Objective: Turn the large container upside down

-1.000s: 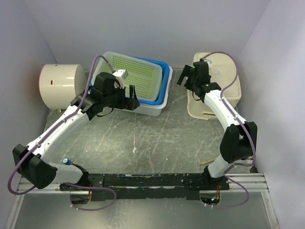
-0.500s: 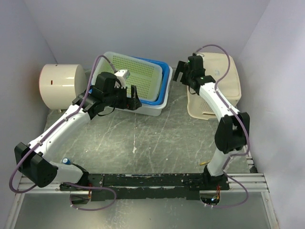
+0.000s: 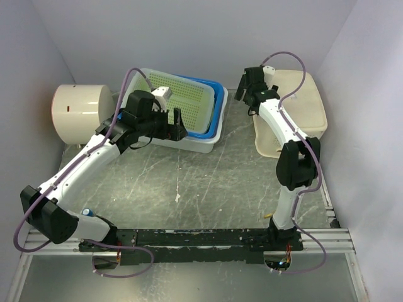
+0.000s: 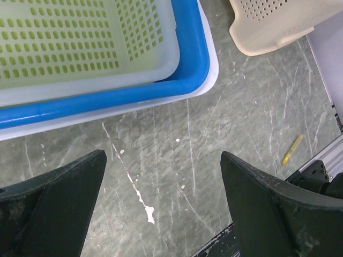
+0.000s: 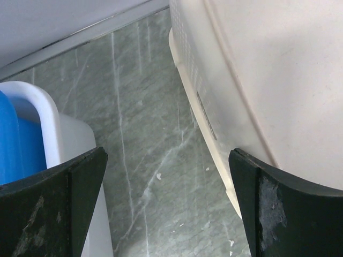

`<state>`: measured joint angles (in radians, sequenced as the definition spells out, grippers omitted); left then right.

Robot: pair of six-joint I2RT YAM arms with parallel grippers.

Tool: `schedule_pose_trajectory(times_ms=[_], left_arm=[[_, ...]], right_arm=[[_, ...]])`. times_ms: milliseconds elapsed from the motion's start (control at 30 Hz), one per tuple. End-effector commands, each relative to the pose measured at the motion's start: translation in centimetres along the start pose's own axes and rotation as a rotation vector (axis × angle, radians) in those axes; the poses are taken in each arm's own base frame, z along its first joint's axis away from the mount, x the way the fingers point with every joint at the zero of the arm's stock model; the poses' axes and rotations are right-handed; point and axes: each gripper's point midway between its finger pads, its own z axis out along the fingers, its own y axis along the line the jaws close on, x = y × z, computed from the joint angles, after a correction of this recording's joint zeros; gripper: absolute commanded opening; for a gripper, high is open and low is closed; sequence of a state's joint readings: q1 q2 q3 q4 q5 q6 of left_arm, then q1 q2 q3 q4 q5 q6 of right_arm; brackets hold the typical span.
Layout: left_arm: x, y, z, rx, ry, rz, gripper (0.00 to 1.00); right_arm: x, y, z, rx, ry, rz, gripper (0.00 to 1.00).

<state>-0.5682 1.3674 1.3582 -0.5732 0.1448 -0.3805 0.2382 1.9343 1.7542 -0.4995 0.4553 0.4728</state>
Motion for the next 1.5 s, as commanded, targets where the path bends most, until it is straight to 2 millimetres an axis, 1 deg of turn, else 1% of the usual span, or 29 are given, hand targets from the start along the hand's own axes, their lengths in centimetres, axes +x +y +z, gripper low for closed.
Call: schedule_pose_trajectory(times_ms=[0, 100, 167, 200, 233, 267, 300, 400, 500, 567, 633, 700, 733, 800, 833, 867, 933, 1000, 1067, 1167, 1267, 1367, 1433, 1467], left_arm=[[-2.1, 0.0, -0.1, -0.017, -0.047, 0.022, 1.0], [-3.0, -0.1, 0.1, -0.025, -0.064, 0.023, 1.0], [-4.1, 0.3, 0.2, -0.061, -0.085, 0.023, 1.0], [-4.6, 0.9, 0.2, -0.096, -0.089, 0.058, 1.0], [-4.9, 1.5, 0.1, -0.131, -0.082, 0.075, 1.0], [-5.1, 2.3, 0.0, -0.177, -0.079, 0.093, 1.0], [-5.2, 3.2, -0.2, -0.229, -0.076, 0.107, 1.0], [-5.3, 6.8, -0.9, -0.428, -0.069, 0.113, 1.0], [-5.2, 11.5, -1.6, -0.625, -0.026, 0.018, 1.0], [-4.8, 13.9, -1.3, -0.689, 0.007, -0.071, 1.0], [-4.9, 15.1, -1.0, -0.727, 0.0, -0.139, 0.99], [-4.3, 15.4, -0.6, -0.743, -0.019, -0.22, 0.96], [-4.1, 15.1, -0.2, -0.728, -0.044, -0.279, 0.91], [-3.6, 15.0, 0.8, -0.713, -0.098, -0.39, 0.8], [-3.3, 15.4, 0.8, -0.749, -0.13, -0.468, 0.78], [-3.1, 16.0, 0.7, -0.798, -0.155, -0.524, 0.79], [-3.1, 17.0, 0.8, -0.876, -0.192, -0.6, 0.85], [-3.4, 17.6, 1.2, -0.909, -0.216, -0.638, 0.89], [-3.8, 17.9, 1.9, -0.913, -0.23, -0.658, 0.88], [-3.7, 18.6, 2.7, -0.937, -0.237, -0.678, 0.78], [-3.2, 19.7, 3.1, -0.979, -0.23, -0.708, 0.65], [-3.7, 19.8, 3.4, -0.969, -0.238, -0.686, 0.54], [-4.0, 19.7, 3.2, -0.968, -0.242, -0.68, 0.44], [-4.3, 19.6, 3.0, -0.965, -0.246, -0.682, 0.36]], right_arm=[[-1.6, -1.2, -1.0, 0.037, -0.037, 0.002, 1.0], [-2.0, -1.2, -1.8, 0.012, -0.045, 0.004, 1.0], [-2.3, -0.6, -3.0, -0.041, -0.034, 0.009, 1.0], [-2.8, -0.1, -4.2, -0.087, -0.043, 0.019, 1.0], [-2.6, 0.7, -5.4, -0.155, -0.051, 0.015, 1.0], [-2.9, 1.5, -7.2, -0.225, -0.087, 0.006, 0.99], [-4.1, 1.9, -10.0, -0.298, -0.154, 0.011, 0.99], [-3.1, 2.4, -14.5, -0.466, -0.237, -0.03, 0.99], [-1.3, 2.1, -16.8, -0.558, -0.248, -0.06, 1.0], [-0.3, 2.5, -18.1, -0.631, -0.24, -0.092, 0.99], [0.3, 2.9, -19.2, -0.695, -0.241, -0.111, 0.99], [0.7, 3.3, -20.3, -0.754, -0.253, -0.123, 0.99], [0.8, 3.4, -20.8, -0.781, -0.263, -0.127, 0.99], [1.1, 3.7, -21.3, -0.819, -0.269, -0.129, 0.99], [1.3, 3.8, -21.4, -0.833, -0.266, -0.13, 0.99], [1.5, 4.0, -21.5, -0.843, -0.258, -0.127, 0.99], [1.7, 4.1, -21.6, -0.855, -0.24, -0.128, 0.98], [2.0, 4.0, -21.6, -0.849, -0.221, -0.134, 0.98], [2.2, 3.5, -21.7, -0.833, -0.217, -0.143, 0.98], [2.6, 2.6, -21.7, -0.8, -0.218, -0.156, 0.98], [3.1, 2.0, -21.7, -0.783, -0.212, -0.167, 0.98], [3.7, 1.6, -21.3, -0.76, -0.191, -0.172, 0.99], [4.2, 1.4, -21.1, -0.75, -0.175, -0.174, 0.99], [4.2, 1.4, -21.0, -0.747, -0.17, -0.174, 0.98]])
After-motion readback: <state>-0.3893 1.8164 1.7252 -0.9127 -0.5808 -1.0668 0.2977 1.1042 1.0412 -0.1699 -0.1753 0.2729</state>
